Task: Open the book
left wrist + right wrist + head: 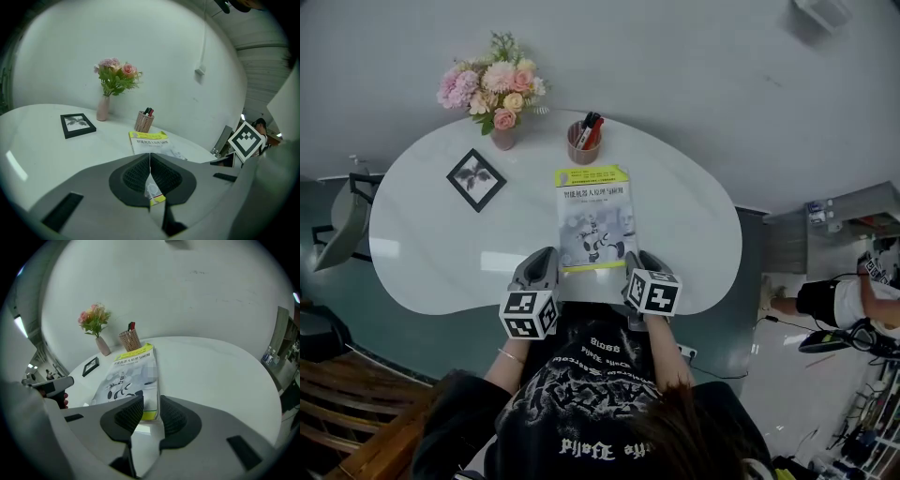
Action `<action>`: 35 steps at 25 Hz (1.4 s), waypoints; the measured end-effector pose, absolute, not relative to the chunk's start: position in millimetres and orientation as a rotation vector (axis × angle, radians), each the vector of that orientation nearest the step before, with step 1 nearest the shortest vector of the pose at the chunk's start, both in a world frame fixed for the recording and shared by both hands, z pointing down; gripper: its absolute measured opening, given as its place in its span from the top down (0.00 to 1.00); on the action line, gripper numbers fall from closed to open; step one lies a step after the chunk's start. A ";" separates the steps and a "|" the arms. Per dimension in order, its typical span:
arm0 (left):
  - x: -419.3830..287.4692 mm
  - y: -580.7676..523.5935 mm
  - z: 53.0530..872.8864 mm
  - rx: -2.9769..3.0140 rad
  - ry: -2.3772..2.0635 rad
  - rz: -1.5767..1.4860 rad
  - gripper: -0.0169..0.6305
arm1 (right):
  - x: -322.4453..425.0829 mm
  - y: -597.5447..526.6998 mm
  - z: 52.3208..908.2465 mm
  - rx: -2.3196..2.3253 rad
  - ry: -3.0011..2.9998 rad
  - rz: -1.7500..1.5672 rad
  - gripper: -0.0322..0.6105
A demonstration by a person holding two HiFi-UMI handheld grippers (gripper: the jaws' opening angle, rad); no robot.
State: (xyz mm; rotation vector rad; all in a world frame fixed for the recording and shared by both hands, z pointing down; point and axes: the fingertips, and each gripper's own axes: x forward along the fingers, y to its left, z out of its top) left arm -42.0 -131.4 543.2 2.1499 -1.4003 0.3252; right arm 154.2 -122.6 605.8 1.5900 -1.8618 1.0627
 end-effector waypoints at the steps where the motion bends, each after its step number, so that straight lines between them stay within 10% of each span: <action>1: -43.2 -131.3 543.4 2.146 -1.406 0.325 0.94 | 154.9 -122.5 607.9 1.589 -1.849 1.061 0.75; 18: -46.2 -133.6 545.7 2.116 -1.433 0.319 0.94 | 150.5 -122.6 608.1 1.552 -1.803 0.984 0.89; 23: -46.4 -135.5 545.9 2.110 -1.434 0.316 0.94 | 155.5 -123.3 613.2 1.540 -1.776 1.036 0.71; 35: -44.1 -133.6 550.7 2.101 -1.431 0.324 0.94 | 153.2 -122.5 600.8 1.515 -1.718 0.847 0.87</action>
